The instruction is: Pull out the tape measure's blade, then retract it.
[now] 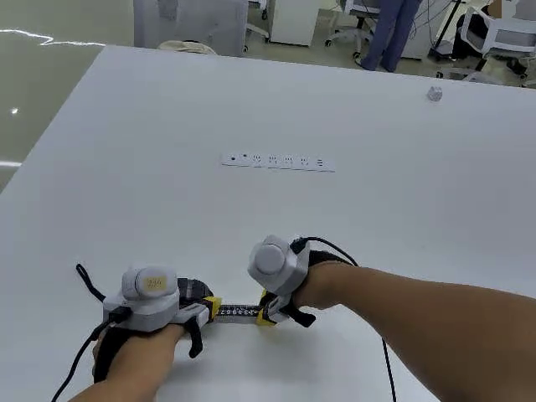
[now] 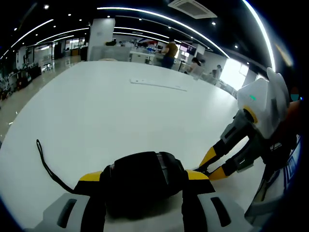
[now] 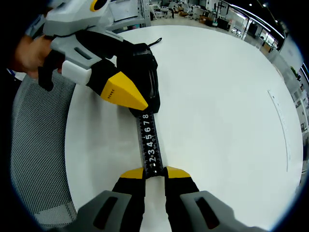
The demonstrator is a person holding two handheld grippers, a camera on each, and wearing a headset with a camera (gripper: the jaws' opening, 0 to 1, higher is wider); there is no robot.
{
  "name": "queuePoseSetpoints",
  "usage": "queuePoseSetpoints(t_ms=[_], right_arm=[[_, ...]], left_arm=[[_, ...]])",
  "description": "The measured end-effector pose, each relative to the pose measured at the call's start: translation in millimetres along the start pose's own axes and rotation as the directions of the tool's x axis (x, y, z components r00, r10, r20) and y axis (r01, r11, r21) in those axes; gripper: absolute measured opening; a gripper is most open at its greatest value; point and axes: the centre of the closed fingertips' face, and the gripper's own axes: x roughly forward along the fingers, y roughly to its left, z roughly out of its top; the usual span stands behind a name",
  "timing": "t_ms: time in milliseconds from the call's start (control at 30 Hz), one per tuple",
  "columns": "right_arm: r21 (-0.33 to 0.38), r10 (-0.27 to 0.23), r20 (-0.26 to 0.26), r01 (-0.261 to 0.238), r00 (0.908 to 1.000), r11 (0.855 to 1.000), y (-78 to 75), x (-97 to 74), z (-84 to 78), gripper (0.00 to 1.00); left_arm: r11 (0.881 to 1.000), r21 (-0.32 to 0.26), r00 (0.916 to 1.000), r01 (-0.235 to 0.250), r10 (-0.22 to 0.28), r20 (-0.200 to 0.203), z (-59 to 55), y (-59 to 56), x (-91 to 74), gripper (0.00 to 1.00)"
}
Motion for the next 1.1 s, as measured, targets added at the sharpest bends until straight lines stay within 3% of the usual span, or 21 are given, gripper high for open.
queuePoseSetpoints(t_ms=[1100], right_arm=[[-0.015,0.005,0.016,-0.005,0.9999,1.0,2.7,7.1,15.2,0.15]], left_arm=[[1.0,-0.002,1.0,0.006,-0.006,0.0,-0.3,0.0,0.5,0.6]])
